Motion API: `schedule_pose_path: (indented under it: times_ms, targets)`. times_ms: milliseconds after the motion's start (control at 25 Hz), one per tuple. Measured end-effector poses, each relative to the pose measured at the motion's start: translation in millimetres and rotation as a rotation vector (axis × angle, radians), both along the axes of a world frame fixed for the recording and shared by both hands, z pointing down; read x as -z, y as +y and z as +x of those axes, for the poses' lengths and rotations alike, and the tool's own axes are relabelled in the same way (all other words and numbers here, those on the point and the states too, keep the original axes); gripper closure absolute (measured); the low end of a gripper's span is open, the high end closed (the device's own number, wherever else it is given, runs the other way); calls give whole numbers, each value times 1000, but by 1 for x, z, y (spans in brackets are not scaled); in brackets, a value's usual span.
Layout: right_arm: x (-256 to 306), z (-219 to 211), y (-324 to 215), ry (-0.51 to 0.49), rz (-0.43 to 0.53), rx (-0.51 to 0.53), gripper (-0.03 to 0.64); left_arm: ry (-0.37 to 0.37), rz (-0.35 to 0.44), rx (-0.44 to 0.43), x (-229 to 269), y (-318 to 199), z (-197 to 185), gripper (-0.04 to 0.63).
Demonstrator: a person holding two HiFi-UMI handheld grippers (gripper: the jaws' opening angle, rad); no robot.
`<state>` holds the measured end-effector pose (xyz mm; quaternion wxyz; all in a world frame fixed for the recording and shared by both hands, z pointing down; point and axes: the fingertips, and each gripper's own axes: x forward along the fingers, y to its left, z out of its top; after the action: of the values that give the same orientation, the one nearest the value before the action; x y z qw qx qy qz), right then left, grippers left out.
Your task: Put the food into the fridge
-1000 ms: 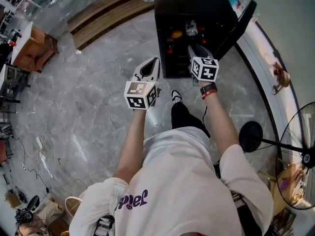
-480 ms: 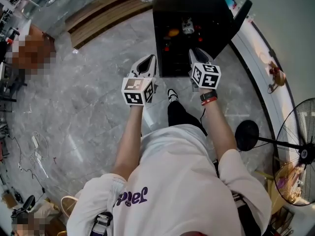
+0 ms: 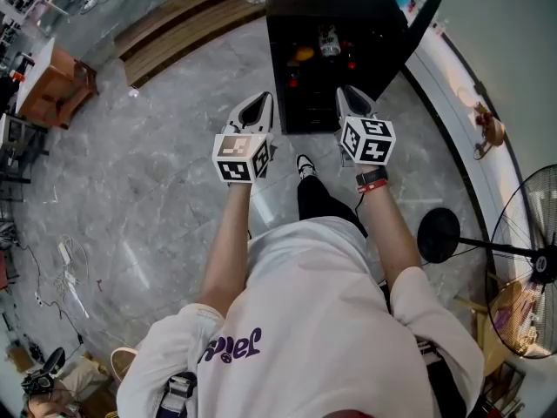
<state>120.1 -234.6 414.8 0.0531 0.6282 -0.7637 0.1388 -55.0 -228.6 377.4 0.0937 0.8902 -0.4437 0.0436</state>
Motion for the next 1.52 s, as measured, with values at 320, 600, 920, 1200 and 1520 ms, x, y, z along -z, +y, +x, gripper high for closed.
schedule_pose_path:
  times_ms: [320, 600, 920, 1200, 1520]
  targets:
    - [13, 3, 13, -35, 18, -12, 568, -6, 9, -10, 4, 5, 6, 578]
    - [20, 6, 21, 6, 34, -30, 597, -12, 30, -5, 10, 10, 5, 578]
    - [26, 15, 28, 40, 50, -65, 600, -29, 35, 18, 10, 9, -1, 578]
    - [30, 23, 32, 16, 55, -85, 603, -29, 45, 49, 10, 5, -6, 578]
    - [28, 27, 36, 24, 48, -111, 603, -28, 45, 43, 9, 1, -7, 578]
